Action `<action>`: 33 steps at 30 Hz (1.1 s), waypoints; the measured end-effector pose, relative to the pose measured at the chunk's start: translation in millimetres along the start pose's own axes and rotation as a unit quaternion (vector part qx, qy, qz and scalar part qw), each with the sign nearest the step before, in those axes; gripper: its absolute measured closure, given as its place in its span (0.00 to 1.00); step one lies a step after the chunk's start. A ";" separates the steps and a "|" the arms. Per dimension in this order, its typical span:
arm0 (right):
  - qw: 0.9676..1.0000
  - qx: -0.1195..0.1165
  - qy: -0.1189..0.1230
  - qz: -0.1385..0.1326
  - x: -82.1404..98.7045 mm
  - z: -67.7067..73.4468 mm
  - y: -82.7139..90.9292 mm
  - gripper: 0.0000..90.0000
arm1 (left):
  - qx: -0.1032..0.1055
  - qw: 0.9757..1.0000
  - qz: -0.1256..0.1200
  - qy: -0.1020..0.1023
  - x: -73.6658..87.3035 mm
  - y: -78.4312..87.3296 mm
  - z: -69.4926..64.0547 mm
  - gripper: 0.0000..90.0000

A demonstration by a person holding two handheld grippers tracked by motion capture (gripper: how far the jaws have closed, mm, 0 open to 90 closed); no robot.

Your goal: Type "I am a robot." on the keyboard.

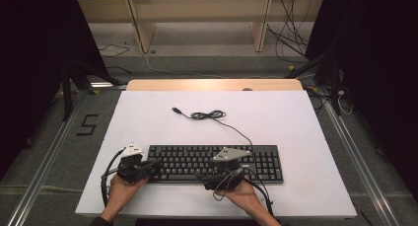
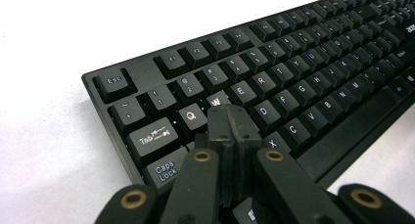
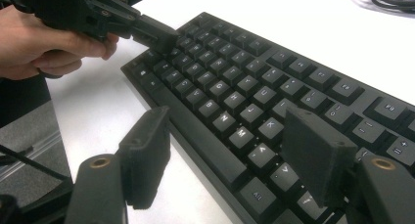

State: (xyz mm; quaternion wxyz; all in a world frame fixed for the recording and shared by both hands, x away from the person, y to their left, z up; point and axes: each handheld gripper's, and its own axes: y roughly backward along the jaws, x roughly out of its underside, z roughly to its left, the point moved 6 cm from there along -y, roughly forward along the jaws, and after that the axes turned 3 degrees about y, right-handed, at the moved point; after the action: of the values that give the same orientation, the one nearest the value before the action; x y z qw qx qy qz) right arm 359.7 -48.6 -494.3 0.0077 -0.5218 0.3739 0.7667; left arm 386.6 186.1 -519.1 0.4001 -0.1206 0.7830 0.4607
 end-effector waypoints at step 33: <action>1.000 0.003 -0.004 -0.010 -3.0 -1.3 1.8 0.37 | 0.025 0.999 -0.040 0.004 -7.1 12.4 -5.8 0.82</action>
State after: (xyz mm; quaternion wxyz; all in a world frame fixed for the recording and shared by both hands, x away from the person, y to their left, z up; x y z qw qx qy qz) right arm 361.4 -49.5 -491.1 0.0182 -0.5226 0.3710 0.7674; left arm 381.4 186.8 -504.6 0.4178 -0.1440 0.7904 0.4243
